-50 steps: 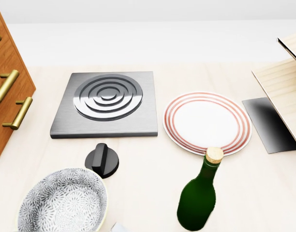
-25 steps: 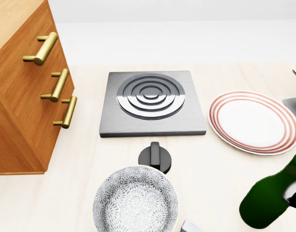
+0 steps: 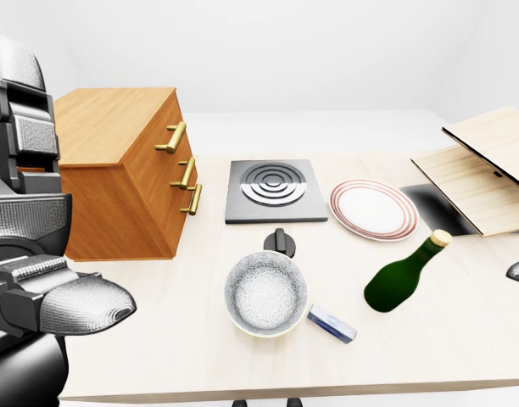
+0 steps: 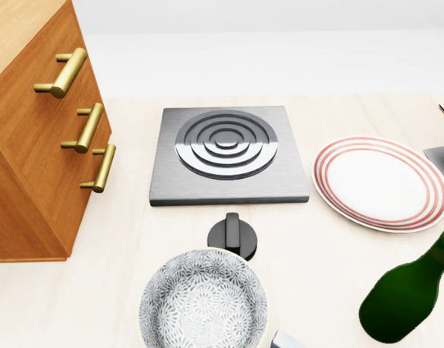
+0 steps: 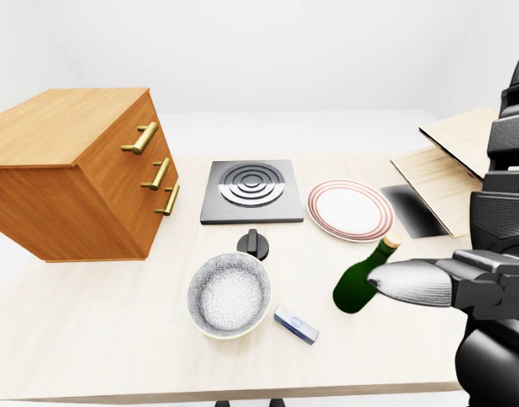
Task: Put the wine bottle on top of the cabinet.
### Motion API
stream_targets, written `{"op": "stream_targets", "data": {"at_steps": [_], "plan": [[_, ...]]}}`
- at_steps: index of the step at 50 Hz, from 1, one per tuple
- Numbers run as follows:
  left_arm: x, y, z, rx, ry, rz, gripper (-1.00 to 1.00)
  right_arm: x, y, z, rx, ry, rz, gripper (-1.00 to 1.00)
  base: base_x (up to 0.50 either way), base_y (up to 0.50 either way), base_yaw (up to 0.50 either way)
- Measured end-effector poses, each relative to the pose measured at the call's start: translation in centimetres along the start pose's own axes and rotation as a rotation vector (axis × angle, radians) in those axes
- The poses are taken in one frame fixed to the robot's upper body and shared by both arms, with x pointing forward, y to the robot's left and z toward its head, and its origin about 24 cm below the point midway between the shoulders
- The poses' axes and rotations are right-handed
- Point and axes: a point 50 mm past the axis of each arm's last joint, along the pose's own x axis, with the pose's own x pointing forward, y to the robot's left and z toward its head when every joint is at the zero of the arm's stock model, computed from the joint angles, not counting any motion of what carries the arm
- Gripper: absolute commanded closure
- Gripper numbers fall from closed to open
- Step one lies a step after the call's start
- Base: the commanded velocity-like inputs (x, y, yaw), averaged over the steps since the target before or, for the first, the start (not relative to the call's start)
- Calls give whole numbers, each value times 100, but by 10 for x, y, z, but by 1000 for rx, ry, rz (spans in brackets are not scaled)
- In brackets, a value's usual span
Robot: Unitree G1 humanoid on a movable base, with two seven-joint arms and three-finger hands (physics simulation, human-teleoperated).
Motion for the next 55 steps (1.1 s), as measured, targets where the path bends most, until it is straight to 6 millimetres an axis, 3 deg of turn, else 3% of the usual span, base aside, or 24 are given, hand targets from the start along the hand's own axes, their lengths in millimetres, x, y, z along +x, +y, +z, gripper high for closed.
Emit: {"op": "stream_targets", "data": {"at_steps": [30,55], "plan": [[-6,3,-5,25,-30,52,-100,-27,-34,19,-292,-30,10,-100,0,0,0],[-11,5,-8,56,-44,59,-100,-64,-46,-7,-570,138,36,-100,0,0,0]]}}
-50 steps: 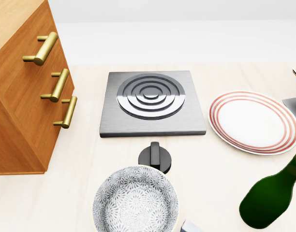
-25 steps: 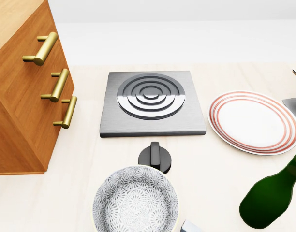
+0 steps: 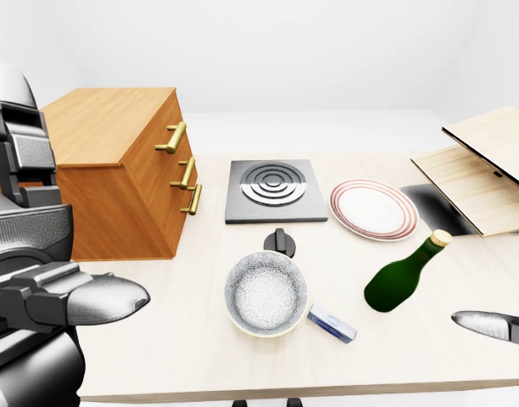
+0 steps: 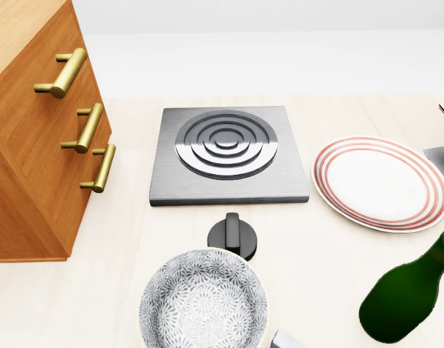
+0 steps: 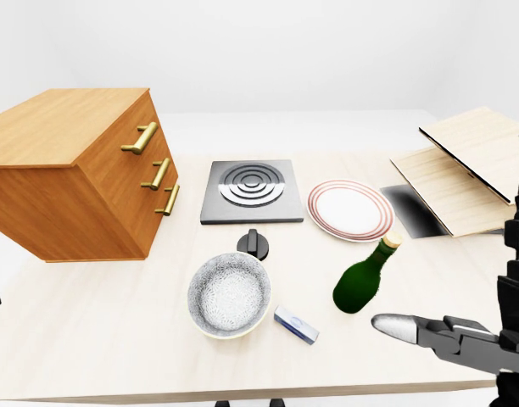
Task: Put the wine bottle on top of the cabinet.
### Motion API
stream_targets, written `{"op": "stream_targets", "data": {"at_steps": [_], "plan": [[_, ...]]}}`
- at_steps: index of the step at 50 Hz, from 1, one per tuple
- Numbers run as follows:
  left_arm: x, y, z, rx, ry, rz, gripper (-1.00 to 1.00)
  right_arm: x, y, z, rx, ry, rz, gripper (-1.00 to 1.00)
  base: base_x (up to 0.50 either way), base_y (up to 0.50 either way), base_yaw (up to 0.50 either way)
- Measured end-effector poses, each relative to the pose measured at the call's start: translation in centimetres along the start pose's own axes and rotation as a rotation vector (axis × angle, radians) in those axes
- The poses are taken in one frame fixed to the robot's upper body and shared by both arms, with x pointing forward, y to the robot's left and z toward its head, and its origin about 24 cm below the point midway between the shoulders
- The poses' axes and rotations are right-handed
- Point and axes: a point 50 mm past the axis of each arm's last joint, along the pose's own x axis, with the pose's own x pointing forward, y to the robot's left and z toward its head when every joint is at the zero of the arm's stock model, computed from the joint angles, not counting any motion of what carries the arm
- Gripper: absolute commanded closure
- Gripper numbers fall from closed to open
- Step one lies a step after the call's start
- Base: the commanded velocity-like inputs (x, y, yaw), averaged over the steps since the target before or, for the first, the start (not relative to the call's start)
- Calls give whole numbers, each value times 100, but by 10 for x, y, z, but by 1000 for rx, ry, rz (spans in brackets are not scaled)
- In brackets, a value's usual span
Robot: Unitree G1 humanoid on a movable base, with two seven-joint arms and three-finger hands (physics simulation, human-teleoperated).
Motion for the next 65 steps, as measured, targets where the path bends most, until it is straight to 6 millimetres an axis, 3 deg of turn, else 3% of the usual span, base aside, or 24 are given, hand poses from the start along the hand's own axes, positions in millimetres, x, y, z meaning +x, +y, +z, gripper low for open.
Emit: {"op": "stream_targets", "data": {"at_steps": [28,65], "plan": [[-4,1,-2,32,-23,-6,-100,-20,0,-57,29,290,-12,-100,0,0,0],[-10,3,-3,83,-54,-16,-100,-32,7,-113,120,500,-41,-100,0,0,0]]}}
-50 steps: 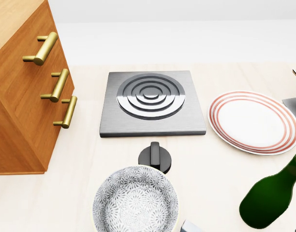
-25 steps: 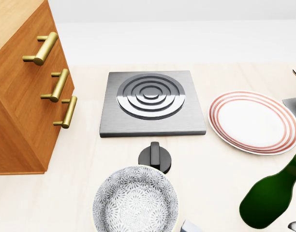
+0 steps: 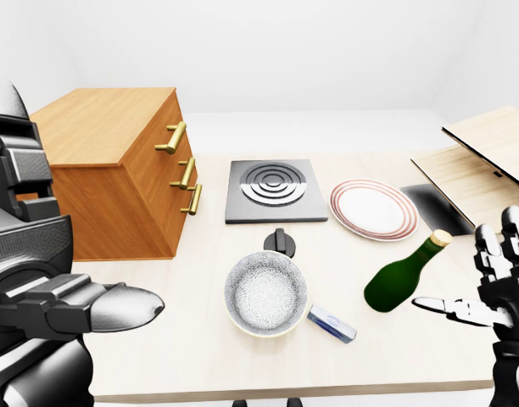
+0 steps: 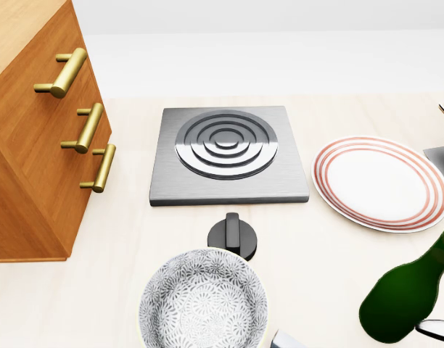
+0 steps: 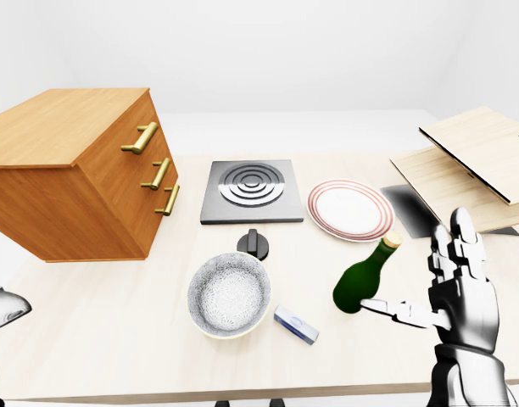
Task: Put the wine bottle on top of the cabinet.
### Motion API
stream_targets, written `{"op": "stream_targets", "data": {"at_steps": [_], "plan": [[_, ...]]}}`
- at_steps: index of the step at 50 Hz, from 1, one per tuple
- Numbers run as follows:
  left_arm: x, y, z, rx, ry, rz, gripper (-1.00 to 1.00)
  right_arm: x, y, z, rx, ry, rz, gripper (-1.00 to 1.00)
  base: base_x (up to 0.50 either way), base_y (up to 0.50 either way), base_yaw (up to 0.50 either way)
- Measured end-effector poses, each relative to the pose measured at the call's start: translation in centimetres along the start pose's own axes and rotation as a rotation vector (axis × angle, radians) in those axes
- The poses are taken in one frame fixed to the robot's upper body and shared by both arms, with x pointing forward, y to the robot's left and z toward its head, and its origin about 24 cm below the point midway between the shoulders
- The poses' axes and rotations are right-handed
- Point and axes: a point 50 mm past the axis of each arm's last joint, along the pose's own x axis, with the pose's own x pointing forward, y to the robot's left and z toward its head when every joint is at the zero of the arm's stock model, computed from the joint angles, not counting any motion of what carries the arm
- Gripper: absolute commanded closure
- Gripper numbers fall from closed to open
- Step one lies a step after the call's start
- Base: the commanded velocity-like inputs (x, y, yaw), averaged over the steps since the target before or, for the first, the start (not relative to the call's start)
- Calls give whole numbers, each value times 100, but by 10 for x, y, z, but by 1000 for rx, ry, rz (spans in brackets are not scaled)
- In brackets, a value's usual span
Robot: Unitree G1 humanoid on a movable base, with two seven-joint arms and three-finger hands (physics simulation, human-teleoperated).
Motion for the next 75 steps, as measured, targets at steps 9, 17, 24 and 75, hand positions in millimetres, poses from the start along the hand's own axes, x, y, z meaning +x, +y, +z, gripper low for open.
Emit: {"op": "stream_targets", "data": {"at_steps": [9,17,24,75], "plan": [[-1,0,0,11,-5,-3,-100,5,3,-10,15,34,3,-100,0,0,0],[-2,0,0,17,-11,-5,-100,9,6,-15,24,52,7,-100,0,0,0],[-1,0,0,15,-14,-4,-100,13,8,-19,30,63,12,-100,0,0,0],[-6,5,3,112,-64,-19,-100,32,39,-47,116,155,104,100,0,0,0]]}}
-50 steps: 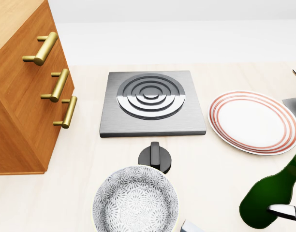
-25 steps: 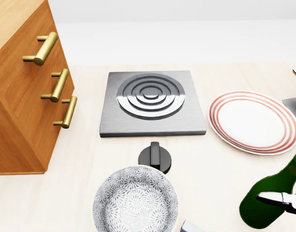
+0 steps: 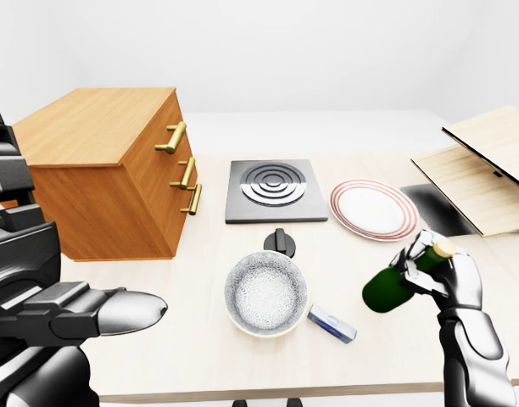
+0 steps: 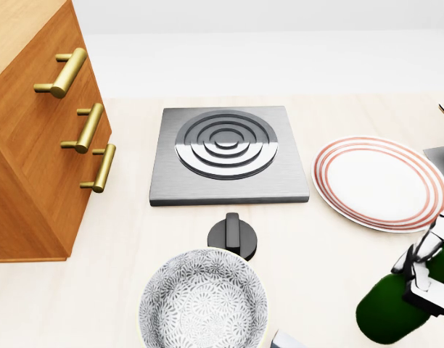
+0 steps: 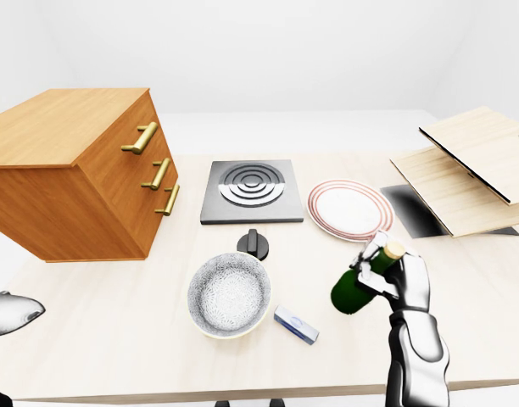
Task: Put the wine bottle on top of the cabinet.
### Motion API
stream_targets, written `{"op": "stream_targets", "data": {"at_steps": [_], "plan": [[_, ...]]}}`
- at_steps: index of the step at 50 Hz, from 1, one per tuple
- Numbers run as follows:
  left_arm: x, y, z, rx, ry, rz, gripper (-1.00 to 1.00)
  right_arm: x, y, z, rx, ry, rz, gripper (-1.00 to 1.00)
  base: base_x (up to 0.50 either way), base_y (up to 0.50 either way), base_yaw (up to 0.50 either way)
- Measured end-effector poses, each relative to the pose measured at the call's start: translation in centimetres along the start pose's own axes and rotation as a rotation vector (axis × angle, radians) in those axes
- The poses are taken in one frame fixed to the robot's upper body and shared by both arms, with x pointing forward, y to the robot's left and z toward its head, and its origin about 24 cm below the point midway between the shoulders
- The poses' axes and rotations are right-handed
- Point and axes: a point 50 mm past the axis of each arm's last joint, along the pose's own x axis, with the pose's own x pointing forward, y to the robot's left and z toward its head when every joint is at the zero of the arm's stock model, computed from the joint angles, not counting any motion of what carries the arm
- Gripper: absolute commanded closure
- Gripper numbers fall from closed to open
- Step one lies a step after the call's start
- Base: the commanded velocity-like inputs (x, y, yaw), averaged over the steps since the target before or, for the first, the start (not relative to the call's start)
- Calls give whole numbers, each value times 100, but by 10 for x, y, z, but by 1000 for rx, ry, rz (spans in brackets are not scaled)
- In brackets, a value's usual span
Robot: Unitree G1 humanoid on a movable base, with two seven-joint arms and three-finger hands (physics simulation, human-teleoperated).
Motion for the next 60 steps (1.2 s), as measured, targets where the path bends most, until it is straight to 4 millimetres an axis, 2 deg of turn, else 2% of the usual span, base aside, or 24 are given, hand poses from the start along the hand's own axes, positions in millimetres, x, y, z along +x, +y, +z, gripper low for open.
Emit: {"op": "stream_targets", "data": {"at_steps": [6,12,20,27,35,46,60], "plan": [[0,0,0,-2,1,1,-100,-4,3,8,-13,-31,19,100,0,0,0],[0,0,0,-9,6,2,-100,-6,5,30,-40,-121,14,100,0,0,0],[0,0,0,-23,12,7,-100,-8,9,87,-69,-379,9,100,0,0,0],[0,0,-1,-24,20,8,-100,-18,19,140,-82,-639,7,100,0,0,0],[-1,0,-2,-35,30,13,-100,-34,29,182,-58,-883,11,100,0,0,0],[-1,-1,-2,-39,31,15,-100,-46,46,203,12,-1027,39,100,0,0,0],[0,-7,-5,-54,43,7,-100,-52,68,210,109,-1082,107,100,0,0,0]]}}
